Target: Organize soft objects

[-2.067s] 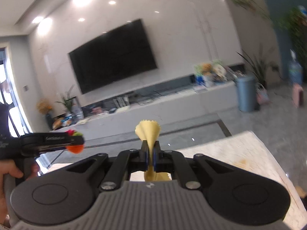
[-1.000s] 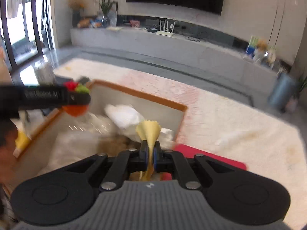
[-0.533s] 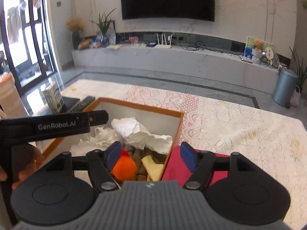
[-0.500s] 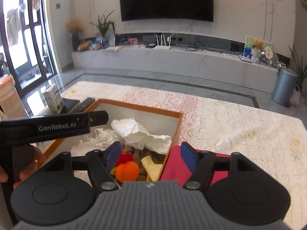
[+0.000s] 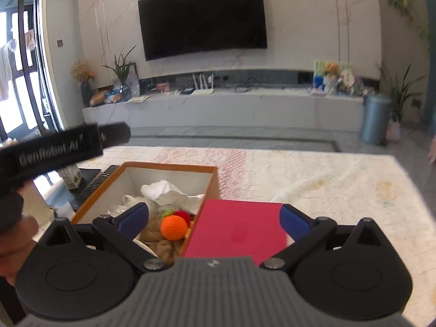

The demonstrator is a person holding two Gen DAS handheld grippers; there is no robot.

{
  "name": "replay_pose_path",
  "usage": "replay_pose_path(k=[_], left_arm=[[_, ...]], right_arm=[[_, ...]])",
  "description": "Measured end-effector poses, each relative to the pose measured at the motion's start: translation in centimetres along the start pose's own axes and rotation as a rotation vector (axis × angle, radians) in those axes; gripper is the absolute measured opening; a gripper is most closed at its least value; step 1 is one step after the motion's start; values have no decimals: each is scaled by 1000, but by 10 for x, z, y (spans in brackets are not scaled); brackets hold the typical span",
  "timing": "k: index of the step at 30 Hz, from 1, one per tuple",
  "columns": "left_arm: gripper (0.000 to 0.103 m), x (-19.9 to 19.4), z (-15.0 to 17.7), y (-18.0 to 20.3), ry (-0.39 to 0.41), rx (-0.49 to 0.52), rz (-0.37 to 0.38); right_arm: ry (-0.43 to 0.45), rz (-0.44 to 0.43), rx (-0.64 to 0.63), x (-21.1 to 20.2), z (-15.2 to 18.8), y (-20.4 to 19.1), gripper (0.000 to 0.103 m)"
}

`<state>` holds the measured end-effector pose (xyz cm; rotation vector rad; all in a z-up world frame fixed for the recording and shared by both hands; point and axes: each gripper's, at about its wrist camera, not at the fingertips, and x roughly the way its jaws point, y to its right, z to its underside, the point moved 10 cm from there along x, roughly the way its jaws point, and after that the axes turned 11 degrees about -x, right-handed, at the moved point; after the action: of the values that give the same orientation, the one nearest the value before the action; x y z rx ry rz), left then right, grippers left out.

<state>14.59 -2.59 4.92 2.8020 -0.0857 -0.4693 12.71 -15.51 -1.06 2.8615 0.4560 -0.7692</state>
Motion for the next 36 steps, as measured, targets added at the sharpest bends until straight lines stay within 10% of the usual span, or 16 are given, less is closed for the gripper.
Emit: replay_pose_path(k=[15, 36], left_arm=[[90, -1, 44, 33, -6, 152, -55], [90, 10, 77, 26, -106, 101, -73]], right_arm=[[62, 27, -5, -18, 27, 23, 100], [68, 40, -39, 5, 47, 33, 100]])
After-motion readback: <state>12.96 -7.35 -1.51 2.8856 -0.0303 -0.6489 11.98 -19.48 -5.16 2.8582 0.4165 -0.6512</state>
